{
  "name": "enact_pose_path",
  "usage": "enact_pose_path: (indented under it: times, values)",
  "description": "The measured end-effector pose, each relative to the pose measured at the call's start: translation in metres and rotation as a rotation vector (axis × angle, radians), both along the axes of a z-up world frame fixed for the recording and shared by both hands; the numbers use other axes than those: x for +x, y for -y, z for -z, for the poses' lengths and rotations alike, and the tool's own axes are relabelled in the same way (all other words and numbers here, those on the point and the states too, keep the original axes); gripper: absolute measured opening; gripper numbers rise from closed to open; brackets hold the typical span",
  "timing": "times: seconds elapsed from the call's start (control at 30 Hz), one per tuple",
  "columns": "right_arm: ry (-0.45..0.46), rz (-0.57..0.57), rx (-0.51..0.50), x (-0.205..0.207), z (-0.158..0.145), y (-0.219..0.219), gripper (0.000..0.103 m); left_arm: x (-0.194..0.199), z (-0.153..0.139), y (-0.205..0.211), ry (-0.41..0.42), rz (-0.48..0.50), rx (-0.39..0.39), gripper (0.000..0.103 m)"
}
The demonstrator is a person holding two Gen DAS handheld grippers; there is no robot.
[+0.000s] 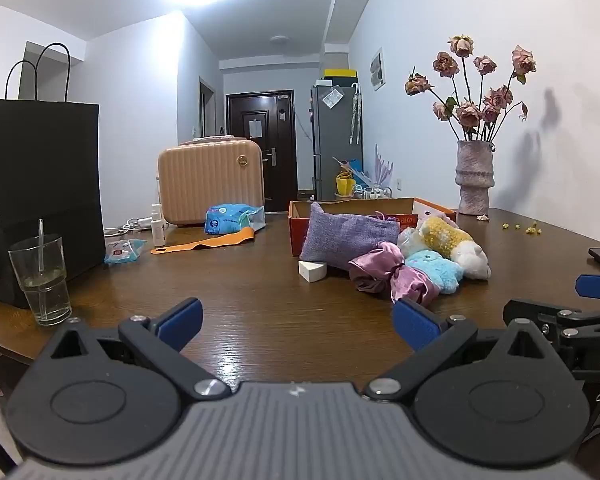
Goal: Organize soft objects
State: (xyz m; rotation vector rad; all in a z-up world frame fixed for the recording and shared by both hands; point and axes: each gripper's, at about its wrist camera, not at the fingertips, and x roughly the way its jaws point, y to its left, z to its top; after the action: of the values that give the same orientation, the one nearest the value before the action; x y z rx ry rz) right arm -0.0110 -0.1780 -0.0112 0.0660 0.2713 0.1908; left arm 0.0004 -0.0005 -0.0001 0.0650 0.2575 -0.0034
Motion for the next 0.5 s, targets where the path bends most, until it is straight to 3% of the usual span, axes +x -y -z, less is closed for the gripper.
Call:
enact_pose_path:
  times: [0.5]
  values:
    - [0.002, 0.004, 0.002, -0.0012, 0.0, -0.0001, 0.103, 0.0008, 0.0001, 0.0015, 0.003, -0.002, -0.011, 0.103]
